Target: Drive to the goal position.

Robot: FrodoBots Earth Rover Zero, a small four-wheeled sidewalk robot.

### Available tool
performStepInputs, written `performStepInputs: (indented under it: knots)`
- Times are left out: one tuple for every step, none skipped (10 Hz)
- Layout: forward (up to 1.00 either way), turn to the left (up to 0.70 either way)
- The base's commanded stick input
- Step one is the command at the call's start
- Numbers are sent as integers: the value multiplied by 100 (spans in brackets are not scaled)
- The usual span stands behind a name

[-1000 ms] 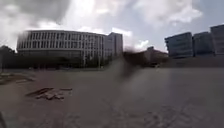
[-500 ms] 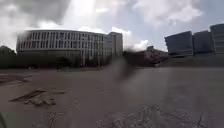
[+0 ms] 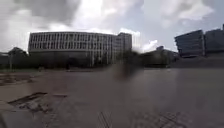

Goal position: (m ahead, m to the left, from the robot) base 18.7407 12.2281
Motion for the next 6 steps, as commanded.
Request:
performStepInputs:
  knots:
    - [70,1]
    - [70,0]
    - [70,0]
    - [70,1]
    - [70,0]
    - [70,0]
